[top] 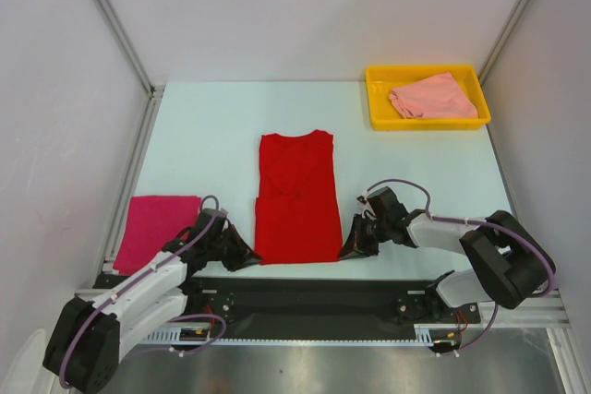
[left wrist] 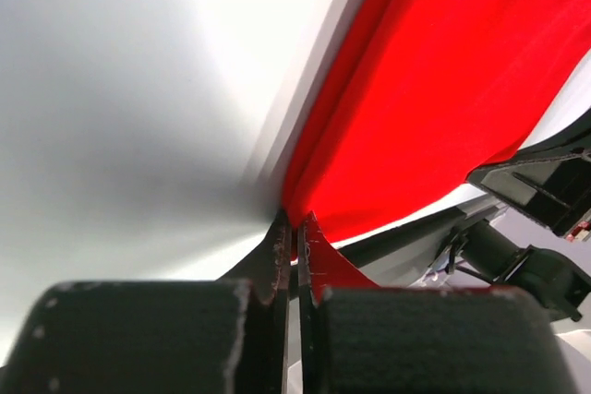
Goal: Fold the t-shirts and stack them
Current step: Fold the tshirt
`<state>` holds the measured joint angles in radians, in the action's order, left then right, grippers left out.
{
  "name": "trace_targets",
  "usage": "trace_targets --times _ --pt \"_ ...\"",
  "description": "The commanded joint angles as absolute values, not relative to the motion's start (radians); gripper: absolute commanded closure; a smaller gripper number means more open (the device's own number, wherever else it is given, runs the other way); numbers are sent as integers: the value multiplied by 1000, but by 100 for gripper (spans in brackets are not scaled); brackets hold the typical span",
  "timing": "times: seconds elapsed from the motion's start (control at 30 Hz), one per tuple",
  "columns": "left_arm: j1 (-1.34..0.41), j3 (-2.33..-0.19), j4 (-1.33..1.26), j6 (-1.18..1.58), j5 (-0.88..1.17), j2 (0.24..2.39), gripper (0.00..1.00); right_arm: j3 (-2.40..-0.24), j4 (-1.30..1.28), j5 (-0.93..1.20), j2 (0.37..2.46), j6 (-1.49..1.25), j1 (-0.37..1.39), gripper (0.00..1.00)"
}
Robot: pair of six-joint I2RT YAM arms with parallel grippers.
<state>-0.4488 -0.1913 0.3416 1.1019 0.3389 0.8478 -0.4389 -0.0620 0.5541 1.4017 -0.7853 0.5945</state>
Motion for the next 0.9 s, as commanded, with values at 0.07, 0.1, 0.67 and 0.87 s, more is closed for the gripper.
trace_targets --times 0.07,0.1,0.67,0.87 --pt "-454 -199 479 1017 241 831 100 -426 -60 532 1368 -769 597 100" --pt "-454 -201 486 1014 248 815 100 -422 -61 534 1359 -770 598 100" --pt "-431 -748 617 787 155 1069 100 -765 -268 594 1354 -701 496 100" --pt "-324 -931 546 724 219 1265 100 -1026 -324 653 1566 -628 379 100"
